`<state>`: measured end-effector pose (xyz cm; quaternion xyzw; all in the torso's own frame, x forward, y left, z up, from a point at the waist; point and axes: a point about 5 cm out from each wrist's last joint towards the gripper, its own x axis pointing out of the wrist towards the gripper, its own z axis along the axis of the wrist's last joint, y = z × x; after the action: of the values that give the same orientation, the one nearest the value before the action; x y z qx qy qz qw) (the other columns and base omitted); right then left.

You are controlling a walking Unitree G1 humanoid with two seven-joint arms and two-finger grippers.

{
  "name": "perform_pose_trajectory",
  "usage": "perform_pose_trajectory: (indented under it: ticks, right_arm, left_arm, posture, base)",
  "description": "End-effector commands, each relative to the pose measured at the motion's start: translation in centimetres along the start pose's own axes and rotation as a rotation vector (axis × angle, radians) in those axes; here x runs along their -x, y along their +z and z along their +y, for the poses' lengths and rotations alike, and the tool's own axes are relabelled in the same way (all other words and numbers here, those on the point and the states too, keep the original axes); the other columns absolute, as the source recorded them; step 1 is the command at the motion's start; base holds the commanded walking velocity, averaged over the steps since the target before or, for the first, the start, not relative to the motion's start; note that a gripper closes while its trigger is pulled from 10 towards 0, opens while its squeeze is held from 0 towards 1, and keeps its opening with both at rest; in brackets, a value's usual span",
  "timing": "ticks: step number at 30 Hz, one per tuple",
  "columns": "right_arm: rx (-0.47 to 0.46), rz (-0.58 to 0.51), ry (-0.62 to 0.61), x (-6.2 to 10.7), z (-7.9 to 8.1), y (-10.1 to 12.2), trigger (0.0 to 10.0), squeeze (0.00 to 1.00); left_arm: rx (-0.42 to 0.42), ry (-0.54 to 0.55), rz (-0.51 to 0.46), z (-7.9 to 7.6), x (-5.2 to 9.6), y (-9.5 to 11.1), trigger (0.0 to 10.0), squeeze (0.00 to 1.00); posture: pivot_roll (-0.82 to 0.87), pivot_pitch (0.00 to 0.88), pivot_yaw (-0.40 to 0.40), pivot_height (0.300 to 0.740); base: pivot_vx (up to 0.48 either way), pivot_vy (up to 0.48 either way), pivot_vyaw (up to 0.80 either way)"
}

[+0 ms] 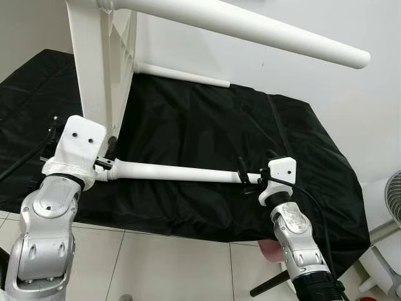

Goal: Building children table

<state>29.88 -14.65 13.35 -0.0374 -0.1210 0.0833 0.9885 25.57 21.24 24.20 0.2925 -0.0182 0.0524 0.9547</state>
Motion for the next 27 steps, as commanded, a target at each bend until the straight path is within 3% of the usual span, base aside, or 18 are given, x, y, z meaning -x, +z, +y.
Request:
perform_pose_trajectory:
  ticks: [1,7,10,12,15,19,23,24,27]
  right_arm:
    - [0.002,0.004,-0.015,0.3,-0.3,-0.2,10.0,0.00]
    - [-0.006,0.006,-0.014,0.4,0.0,-0.3,10.0,0.00]
    - [-0.007,0.005,-0.013,0.4,0.1,-0.3,10.0,0.00]
    - [-0.006,0.007,-0.014,0.4,-0.1,-0.3,10.0,0.00]
    - [-0.004,0.008,-0.015,0.4,-0.2,-0.3,10.0,0.00]
    - [-0.002,0.010,-0.013,0.5,-0.2,-0.4,10.0,0.00]
    - [-0.002,0.010,-0.011,0.4,-0.1,-0.3,10.0,0.00]
    - [0.000,0.010,-0.001,0.3,-0.1,-0.3,10.0,0.00]
    - [0.001,0.010,0.002,0.2,-0.1,-0.3,10.0,0.00]
  left_arm:
    - [-0.022,0.199,0.009,1.2,0.0,-0.1,10.0,0.00]
    - [-0.041,0.239,0.007,1.9,-0.3,0.0,10.0,0.00]
    - [0.002,0.224,-0.022,1.7,0.0,0.6,10.0,0.00]
    - [0.059,0.224,-0.062,1.3,0.6,1.3,10.0,0.00]
    - [0.075,0.242,-0.095,1.2,1.0,1.8,10.0,0.00]
    - [0.129,0.335,-0.162,0.9,2.4,2.8,10.0,0.00]
    - [0.153,0.331,-0.215,0.5,2.9,3.4,10.0,0.00]
    - [0.199,0.317,-0.304,-0.3,3.7,4.0,10.0,0.00]
    - [0.211,0.308,-0.332,-0.5,3.9,4.2,10.0,0.00]
  posture:
    - [0.08,0.000,-0.160,0.740]
    - [0.08,0.000,-0.158,0.740]
    - [0.08,0.000,-0.155,0.740]
    - [0.08,0.000,-0.155,0.740]
    - [0.08,0.000,-0.157,0.740]
    - [0.09,0.000,-0.164,0.740]
    - [0.09,0.000,-0.171,0.740]
    - [0.09,0.000,-0.181,0.740]
    - [0.09,0.000,-0.181,0.740]
  base:
    - [0.000,0.000,0.00]
    - [0.000,0.000,0.00]
    - [0.000,0.000,0.00]
    - [0.000,0.000,0.00]
    - [0.000,0.000,0.00]
    - [0.000,0.000,0.00]
    - [0.000,0.000,0.00]
    - [0.000,0.000,0.00]
    - [0.000,0.000,0.00]
